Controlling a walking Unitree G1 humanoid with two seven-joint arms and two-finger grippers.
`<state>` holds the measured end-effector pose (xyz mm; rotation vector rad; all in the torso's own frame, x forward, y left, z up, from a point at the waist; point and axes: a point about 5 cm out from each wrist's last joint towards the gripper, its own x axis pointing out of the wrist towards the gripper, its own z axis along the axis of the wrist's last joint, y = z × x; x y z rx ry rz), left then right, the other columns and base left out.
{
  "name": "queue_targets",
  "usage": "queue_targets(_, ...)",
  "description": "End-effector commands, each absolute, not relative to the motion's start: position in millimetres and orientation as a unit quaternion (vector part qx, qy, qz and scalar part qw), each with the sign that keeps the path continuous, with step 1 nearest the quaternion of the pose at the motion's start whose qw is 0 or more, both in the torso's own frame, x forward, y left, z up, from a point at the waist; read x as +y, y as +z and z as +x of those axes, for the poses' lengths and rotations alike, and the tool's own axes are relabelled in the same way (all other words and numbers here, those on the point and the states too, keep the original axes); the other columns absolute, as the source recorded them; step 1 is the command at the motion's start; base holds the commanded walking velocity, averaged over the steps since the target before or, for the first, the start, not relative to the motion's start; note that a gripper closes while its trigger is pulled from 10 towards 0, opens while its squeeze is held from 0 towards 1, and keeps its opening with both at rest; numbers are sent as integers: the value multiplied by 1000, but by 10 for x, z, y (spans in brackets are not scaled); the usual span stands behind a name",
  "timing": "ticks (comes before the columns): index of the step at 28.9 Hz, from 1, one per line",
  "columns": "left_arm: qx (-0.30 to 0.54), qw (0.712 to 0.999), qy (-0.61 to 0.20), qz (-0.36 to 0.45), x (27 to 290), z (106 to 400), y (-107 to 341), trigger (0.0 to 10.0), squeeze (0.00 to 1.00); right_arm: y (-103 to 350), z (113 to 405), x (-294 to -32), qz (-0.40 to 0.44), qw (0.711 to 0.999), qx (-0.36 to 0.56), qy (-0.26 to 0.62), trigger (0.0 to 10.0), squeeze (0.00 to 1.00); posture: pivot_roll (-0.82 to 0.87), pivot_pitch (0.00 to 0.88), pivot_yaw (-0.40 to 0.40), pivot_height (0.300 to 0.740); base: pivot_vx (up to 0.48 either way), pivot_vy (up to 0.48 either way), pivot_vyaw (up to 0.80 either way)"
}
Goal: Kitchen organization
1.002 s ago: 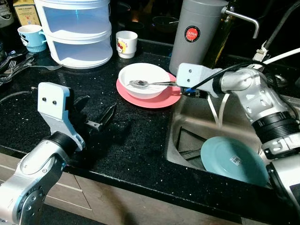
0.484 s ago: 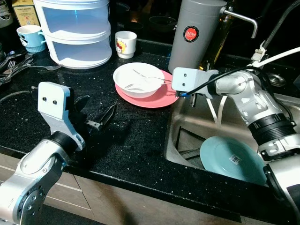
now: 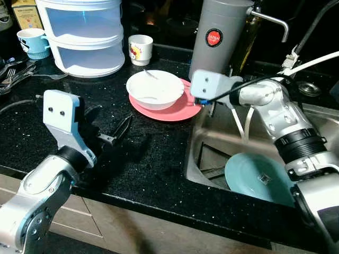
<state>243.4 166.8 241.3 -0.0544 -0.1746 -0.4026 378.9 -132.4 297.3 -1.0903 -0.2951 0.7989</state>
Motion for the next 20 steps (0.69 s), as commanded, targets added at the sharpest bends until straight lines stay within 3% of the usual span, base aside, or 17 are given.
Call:
queue_targets(1, -86, 976, -198, -24, 1686, 2444, 2412, 10000, 0, 3052, 3777, -1342, -484, 784, -154, 357, 0, 0, 98, 14, -45, 740, 0, 0, 0)
queue_targets(12, -89, 975, -201, -24, 1670, 2467, 2419, 10000, 0, 2937, 3738, -1328, -491, 779, -149, 361, 0, 0, 93, 2, -40, 740, 0, 0, 0)
queue_targets(20, -93, 975, -198, -25, 1671, 2471, 2427, 10000, 0, 2966, 3680, -1221, -436, 797, -172, 380, 0, 0, 92, 3, -40, 740, 0, 0, 0)
